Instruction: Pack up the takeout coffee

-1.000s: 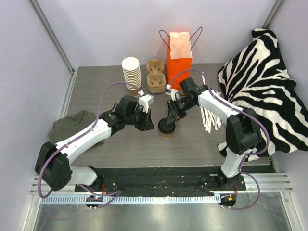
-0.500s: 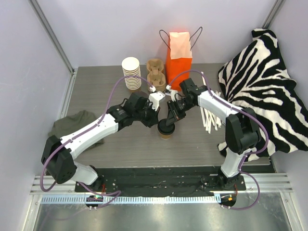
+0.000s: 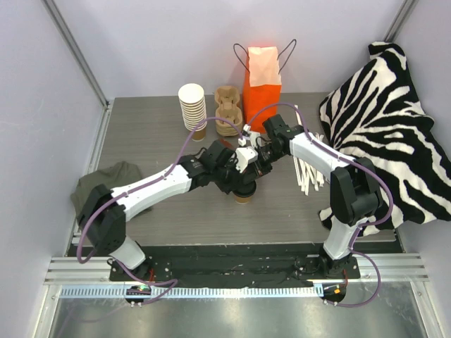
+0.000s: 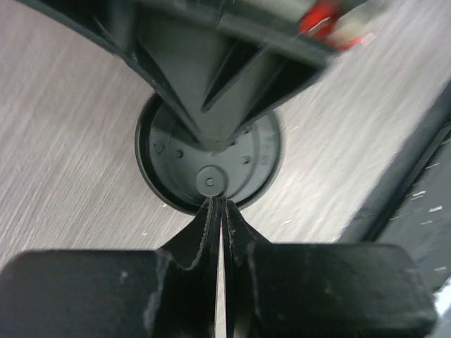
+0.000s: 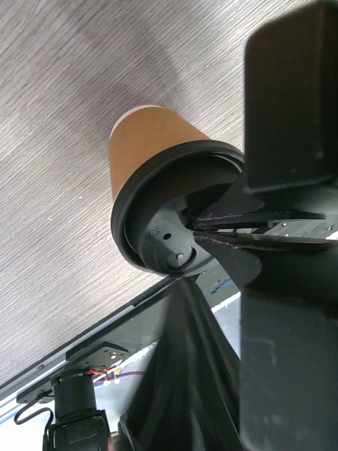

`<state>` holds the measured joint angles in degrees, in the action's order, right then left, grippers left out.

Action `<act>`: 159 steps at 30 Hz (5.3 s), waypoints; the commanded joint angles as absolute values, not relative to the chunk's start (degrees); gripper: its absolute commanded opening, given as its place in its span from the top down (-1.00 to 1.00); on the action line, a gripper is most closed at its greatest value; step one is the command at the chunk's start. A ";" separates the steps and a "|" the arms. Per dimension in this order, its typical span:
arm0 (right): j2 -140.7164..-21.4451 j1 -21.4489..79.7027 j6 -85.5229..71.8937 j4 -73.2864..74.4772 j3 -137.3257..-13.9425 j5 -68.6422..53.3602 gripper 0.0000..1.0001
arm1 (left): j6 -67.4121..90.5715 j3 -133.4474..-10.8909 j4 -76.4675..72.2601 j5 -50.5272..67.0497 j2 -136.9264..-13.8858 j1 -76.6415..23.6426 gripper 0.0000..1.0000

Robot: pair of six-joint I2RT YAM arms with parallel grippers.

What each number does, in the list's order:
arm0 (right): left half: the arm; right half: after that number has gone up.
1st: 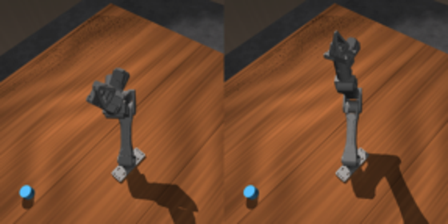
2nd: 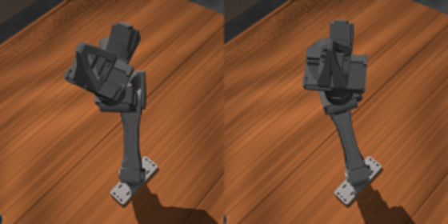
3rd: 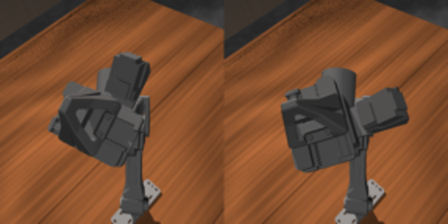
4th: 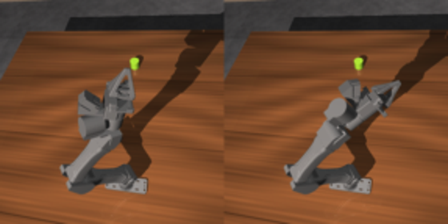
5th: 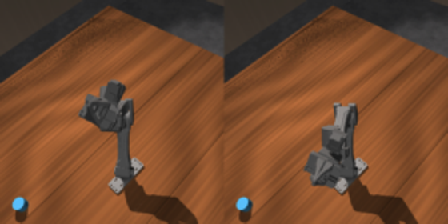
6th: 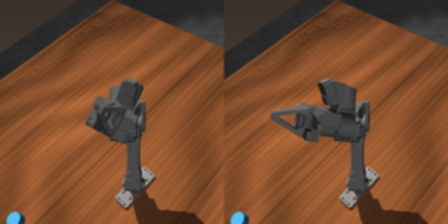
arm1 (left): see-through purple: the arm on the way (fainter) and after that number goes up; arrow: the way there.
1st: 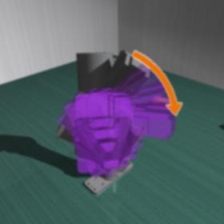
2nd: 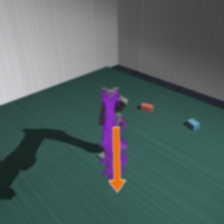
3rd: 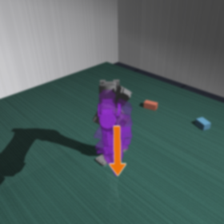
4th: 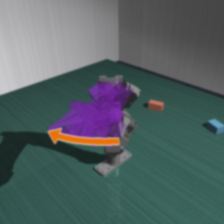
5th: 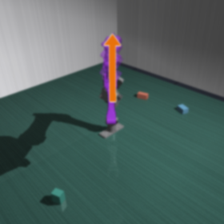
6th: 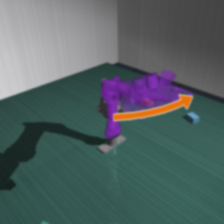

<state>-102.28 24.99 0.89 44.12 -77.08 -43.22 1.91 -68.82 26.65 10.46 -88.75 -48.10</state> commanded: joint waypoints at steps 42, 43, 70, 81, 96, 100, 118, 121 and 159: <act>-105.91 24.43 2.29 42.28 -74.35 -40.43 0.70 | -3.25 -69.34 25.93 12.74 -91.76 -44.91 0.83; -105.65 24.35 2.29 42.36 -74.53 -40.60 0.70 | -2.73 -70.30 26.28 13.70 -90.71 -44.91 0.79; -91.68 21.45 -3.34 45.26 -79.45 -40.63 0.53 | 42.49 -60.39 -2.43 44.89 -88.93 -36.30 0.38; -87.71 21.45 -5.62 45.53 -75.85 -32.26 0.51 | 53.00 -60.91 -10.11 46.23 -100.37 -32.87 0.64; -89.38 25.66 -4.92 47.11 -79.71 -23.39 0.54 | 49.75 -61.78 -3.70 43.42 -103.27 -31.90 0.88; -90.08 26.46 -4.40 47.72 -81.82 -19.96 0.56 | 48.87 -62.23 -2.73 43.24 -103.27 -31.90 0.89; -98.44 28.30 -2.64 43.77 -74.63 -20.66 0.68 | 45.26 -63.02 2.46 41.05 -105.38 -31.90 0.97; -97.56 28.30 -2.72 43.59 -73.66 -19.26 0.70 | 44.47 -63.19 3.43 40.17 -105.73 -31.90 0.99; -96.15 28.83 -2.99 44.47 -78.13 -21.80 0.65 | 42.19 -63.90 5.45 39.29 -105.47 -31.03 1.00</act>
